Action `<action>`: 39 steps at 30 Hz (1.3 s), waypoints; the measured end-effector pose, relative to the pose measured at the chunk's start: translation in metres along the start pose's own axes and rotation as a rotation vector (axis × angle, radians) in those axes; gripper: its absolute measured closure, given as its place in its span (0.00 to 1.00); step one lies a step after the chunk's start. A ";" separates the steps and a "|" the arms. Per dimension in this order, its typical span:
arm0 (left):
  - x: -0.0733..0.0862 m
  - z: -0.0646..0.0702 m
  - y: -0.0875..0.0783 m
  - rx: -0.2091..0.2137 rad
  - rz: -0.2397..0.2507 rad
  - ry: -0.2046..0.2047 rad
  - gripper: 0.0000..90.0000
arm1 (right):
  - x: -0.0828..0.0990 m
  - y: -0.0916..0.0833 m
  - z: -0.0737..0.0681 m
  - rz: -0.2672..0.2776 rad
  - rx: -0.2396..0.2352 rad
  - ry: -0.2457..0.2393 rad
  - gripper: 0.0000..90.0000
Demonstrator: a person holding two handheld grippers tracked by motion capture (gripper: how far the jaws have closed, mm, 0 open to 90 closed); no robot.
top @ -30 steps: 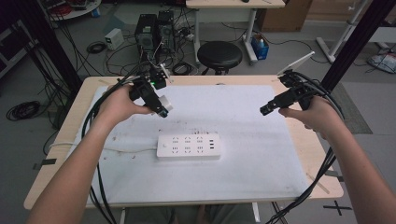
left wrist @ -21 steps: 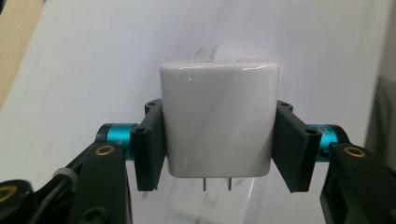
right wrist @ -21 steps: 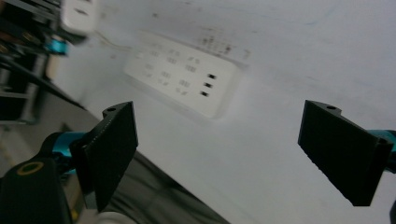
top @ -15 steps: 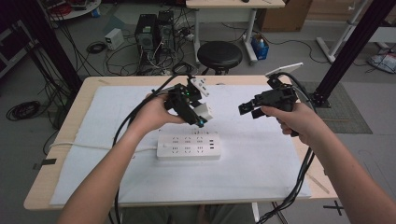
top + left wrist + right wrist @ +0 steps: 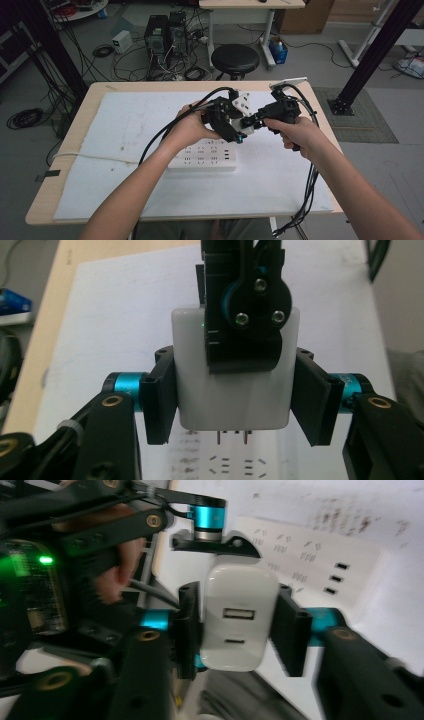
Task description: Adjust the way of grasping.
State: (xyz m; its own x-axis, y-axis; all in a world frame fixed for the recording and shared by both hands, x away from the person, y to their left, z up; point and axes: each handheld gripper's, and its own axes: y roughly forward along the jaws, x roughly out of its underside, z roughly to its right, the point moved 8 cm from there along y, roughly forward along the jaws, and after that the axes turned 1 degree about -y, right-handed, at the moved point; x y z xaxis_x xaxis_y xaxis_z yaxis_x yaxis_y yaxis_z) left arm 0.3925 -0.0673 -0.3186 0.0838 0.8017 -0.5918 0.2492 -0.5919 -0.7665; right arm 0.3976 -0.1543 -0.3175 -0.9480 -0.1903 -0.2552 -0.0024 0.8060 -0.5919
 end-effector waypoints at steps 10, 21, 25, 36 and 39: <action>0.034 -0.017 -0.018 -0.132 -0.161 -0.070 0.31 | -0.011 -0.019 0.010 0.093 0.116 -0.107 0.69; 0.145 -0.031 -0.106 -0.069 -0.459 -0.359 0.31 | -0.019 -0.075 0.023 -0.048 0.601 -0.600 0.69; 0.177 -0.026 -0.125 0.007 -0.588 -0.431 0.31 | -0.016 -0.082 0.020 -0.187 0.667 -0.699 0.69; 0.197 -0.031 -0.135 0.014 -0.641 -0.488 0.31 | -0.011 -0.070 0.016 -0.366 0.741 -0.800 0.69; 0.193 -0.030 -0.136 0.005 -0.625 -0.481 0.31 | -0.010 -0.067 0.014 -0.369 0.731 -0.803 0.69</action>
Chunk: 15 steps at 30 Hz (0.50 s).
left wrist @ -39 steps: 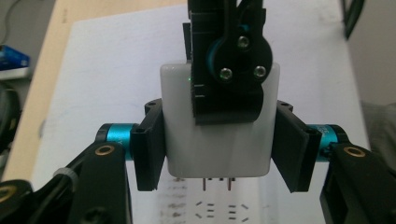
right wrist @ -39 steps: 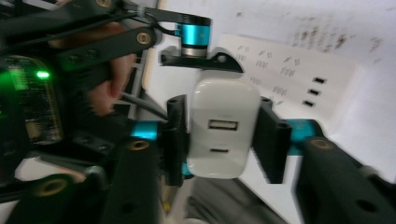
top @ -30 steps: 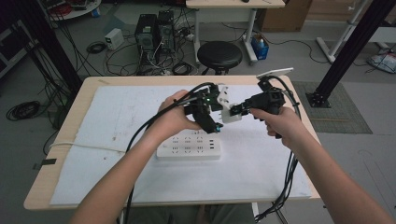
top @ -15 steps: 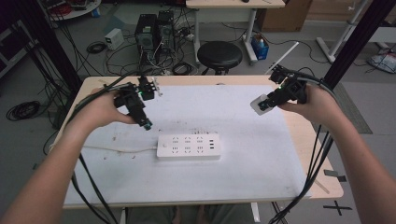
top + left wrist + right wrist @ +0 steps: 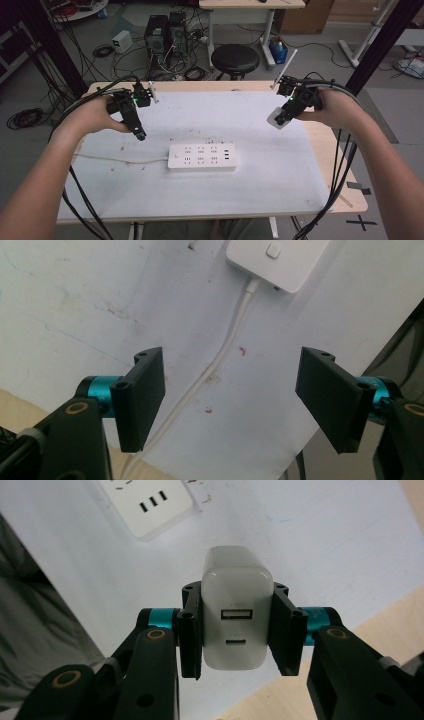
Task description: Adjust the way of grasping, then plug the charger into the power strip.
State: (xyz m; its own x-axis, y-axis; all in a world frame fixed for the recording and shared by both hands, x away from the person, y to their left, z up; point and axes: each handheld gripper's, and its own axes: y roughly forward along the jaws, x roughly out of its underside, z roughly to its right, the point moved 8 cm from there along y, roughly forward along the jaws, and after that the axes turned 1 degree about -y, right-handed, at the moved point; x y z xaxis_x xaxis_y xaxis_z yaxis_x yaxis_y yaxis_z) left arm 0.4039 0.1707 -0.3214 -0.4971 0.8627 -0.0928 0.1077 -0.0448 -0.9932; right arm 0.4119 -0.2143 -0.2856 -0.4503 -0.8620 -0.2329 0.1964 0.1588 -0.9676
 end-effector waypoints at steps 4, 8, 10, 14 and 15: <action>-0.001 0.001 -0.004 -0.013 0.022 0.001 0.31 | -0.007 0.001 -0.003 0.015 -0.005 -0.018 0.69; 0.003 0.003 -0.002 -0.013 0.025 -0.001 0.31 | -0.018 0.011 -0.006 -0.010 -0.004 -0.055 0.69; 0.006 0.005 0.001 -0.007 0.027 0.001 0.31 | -0.025 0.019 -0.009 -0.023 -0.004 -0.084 0.69; 0.012 0.009 0.008 -0.004 0.036 -0.010 0.31 | -0.045 0.035 -0.016 -0.048 -0.002 -0.134 0.69; 0.013 0.010 0.009 -0.003 0.037 -0.012 0.31 | -0.051 0.040 -0.020 -0.045 -0.007 -0.159 0.69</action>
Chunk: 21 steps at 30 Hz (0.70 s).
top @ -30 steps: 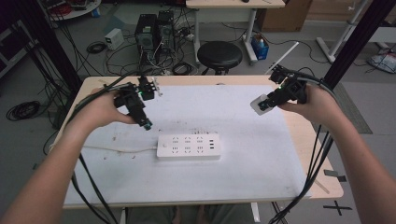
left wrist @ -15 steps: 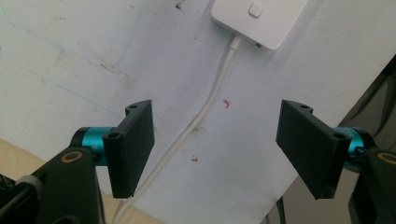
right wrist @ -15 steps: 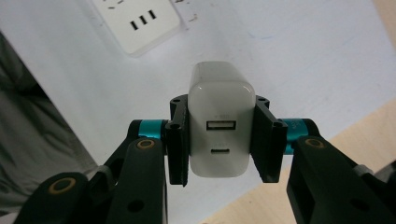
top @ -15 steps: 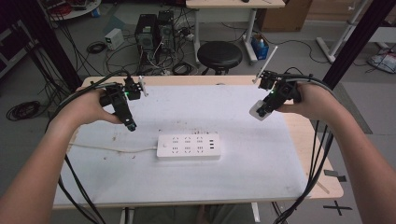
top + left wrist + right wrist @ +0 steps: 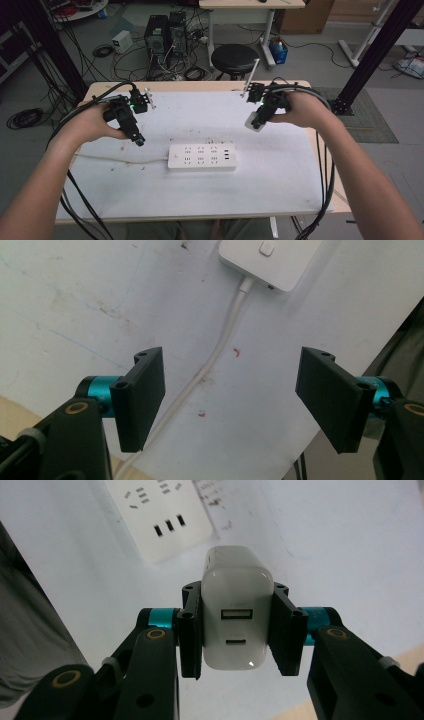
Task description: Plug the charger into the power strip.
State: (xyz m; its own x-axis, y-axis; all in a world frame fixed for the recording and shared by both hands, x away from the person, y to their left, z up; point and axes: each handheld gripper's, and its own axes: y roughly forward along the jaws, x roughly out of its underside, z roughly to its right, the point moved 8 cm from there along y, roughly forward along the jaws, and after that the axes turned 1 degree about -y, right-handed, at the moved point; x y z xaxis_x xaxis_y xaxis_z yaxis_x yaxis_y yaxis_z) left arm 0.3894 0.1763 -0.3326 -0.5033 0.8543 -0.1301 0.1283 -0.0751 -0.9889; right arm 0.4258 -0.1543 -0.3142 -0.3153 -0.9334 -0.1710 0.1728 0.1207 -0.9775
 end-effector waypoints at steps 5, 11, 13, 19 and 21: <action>0.008 0.004 0.005 -0.005 0.006 -0.017 0.31 | -0.036 0.024 -0.017 -0.001 -0.038 -0.090 0.69; 0.020 0.009 0.008 -0.008 0.020 -0.031 0.31 | -0.065 0.061 -0.036 -0.060 -0.043 -0.190 0.69; 0.022 0.010 0.009 -0.009 0.030 -0.043 0.26 | -0.071 0.074 -0.041 -0.084 -0.045 -0.210 0.69; 0.027 0.011 0.007 -0.008 0.057 -0.038 0.25 | -0.081 0.098 -0.047 -0.124 -0.055 -0.251 0.69; 0.028 0.012 0.008 -0.008 0.068 -0.045 0.25 | -0.083 0.103 -0.048 -0.122 -0.051 -0.257 0.69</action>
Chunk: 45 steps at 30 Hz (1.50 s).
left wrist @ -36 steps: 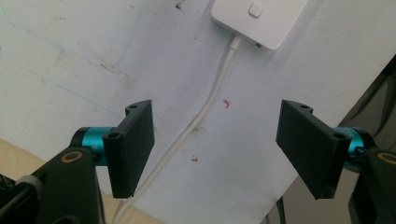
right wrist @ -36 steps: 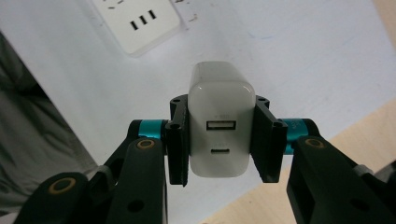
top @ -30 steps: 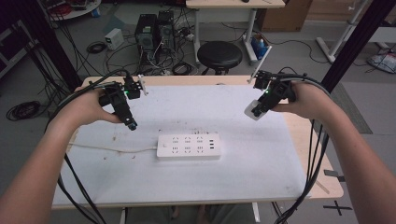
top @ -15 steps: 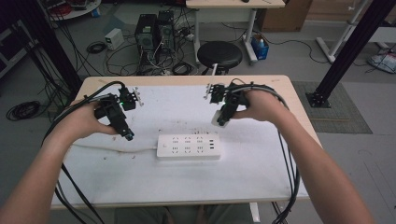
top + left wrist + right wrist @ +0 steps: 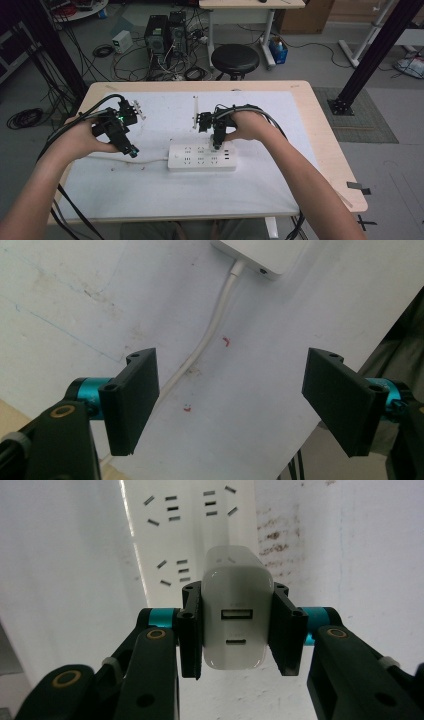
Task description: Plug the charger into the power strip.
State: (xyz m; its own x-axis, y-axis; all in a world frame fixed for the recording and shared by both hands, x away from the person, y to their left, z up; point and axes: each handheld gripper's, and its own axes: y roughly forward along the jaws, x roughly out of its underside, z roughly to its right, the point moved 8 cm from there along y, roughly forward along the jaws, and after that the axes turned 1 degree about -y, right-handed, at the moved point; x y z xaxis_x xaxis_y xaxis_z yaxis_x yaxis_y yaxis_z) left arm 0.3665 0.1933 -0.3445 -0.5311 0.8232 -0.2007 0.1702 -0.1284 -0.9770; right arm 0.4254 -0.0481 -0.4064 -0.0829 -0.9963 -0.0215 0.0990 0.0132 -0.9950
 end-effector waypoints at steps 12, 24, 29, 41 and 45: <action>0.003 -0.001 0.006 0.003 -0.015 0.013 0.25 | -0.007 0.013 -0.002 -0.031 -0.029 -0.030 0.69; 0.003 0.002 0.013 0.022 -0.021 0.011 0.25 | -0.010 0.016 -0.004 -0.035 0.003 -0.124 0.70; 0.001 0.003 0.014 0.024 -0.020 0.018 0.25 | -0.009 0.023 -0.005 -0.051 0.016 -0.170 0.70; -0.002 0.003 0.025 0.044 -0.023 0.013 0.25 | -0.008 0.027 -0.003 -0.016 0.000 -0.154 0.70; -0.003 0.003 0.025 0.041 -0.018 0.021 0.25 | -0.007 0.028 -0.004 -0.022 0.004 -0.149 0.70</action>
State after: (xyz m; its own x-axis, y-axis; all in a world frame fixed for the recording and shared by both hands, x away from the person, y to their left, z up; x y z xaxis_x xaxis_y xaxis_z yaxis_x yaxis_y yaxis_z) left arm 0.3696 0.1855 -0.3681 -0.5161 0.8370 -0.1819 0.1262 -0.1357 -0.9827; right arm 0.4250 -0.0404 -0.4349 0.0635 -0.9979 0.0151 0.1031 -0.0085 -0.9946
